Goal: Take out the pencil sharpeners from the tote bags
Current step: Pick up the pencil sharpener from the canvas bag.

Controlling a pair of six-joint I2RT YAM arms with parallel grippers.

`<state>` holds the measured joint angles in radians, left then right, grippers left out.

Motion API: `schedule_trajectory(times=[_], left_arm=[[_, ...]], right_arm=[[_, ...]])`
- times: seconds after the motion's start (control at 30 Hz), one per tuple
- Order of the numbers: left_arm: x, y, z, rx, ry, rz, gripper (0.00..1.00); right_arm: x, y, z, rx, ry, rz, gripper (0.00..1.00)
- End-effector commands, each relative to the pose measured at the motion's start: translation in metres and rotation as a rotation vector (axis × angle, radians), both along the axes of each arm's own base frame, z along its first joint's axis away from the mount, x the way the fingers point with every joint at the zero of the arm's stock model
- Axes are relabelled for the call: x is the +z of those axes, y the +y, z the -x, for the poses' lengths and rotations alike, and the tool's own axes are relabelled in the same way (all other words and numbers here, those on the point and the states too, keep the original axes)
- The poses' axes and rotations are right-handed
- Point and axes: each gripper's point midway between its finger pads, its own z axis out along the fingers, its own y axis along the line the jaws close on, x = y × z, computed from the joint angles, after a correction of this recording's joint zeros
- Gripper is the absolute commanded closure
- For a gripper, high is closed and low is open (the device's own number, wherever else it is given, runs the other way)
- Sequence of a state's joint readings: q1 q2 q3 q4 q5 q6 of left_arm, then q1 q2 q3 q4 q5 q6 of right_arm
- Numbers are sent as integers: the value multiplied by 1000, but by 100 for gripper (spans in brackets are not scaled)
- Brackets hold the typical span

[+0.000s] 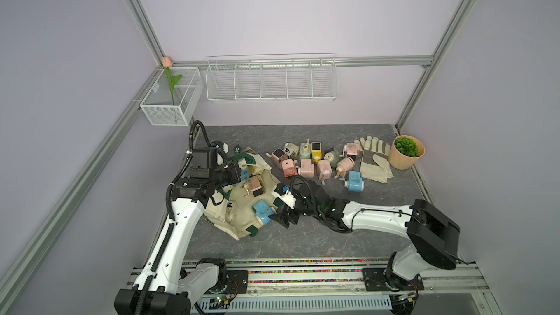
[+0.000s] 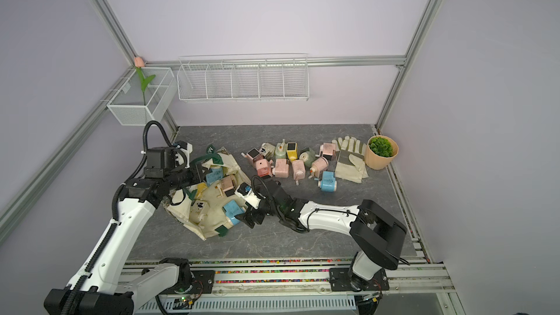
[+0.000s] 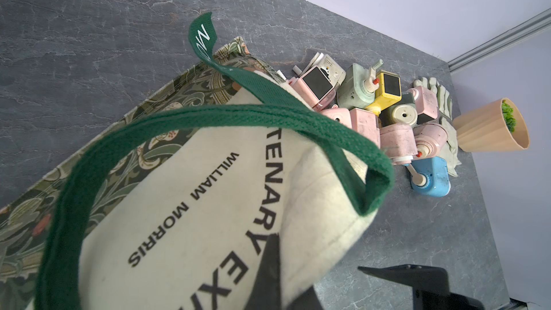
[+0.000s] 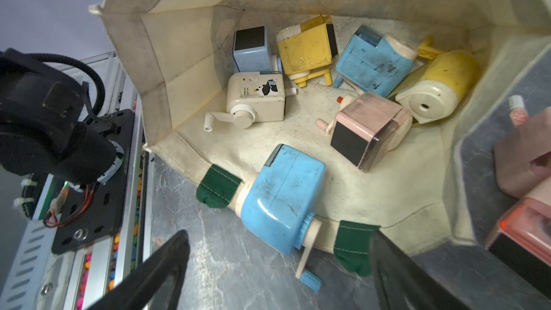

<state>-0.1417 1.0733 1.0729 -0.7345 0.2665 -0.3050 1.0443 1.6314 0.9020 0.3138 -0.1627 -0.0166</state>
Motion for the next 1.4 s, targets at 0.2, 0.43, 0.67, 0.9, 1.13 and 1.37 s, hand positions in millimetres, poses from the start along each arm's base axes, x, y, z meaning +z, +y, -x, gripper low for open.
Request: schedule_trajectory(times=[0.2, 0.43, 0.67, 0.9, 1.13, 1.37], left_arm=[[7, 0, 2, 0, -22, 23, 100], [8, 0, 2, 1, -24, 26, 100], [8, -1, 1, -1, -22, 30, 100], [8, 0, 1, 0, -21, 31, 100], [8, 0, 1, 2, -23, 31, 100], [8, 0, 2, 3, -23, 31, 100]], right_arm=[[-39, 35, -13, -126, 0, 143, 10], [-77, 50, -7, -114, -7, 290, 10], [-103, 46, -16, -165, -29, 413, 10], [-116, 50, -18, -159, -19, 457, 3], [-100, 53, -13, -139, -11, 407, 14], [-67, 52, -2, -96, -14, 308, 20]])
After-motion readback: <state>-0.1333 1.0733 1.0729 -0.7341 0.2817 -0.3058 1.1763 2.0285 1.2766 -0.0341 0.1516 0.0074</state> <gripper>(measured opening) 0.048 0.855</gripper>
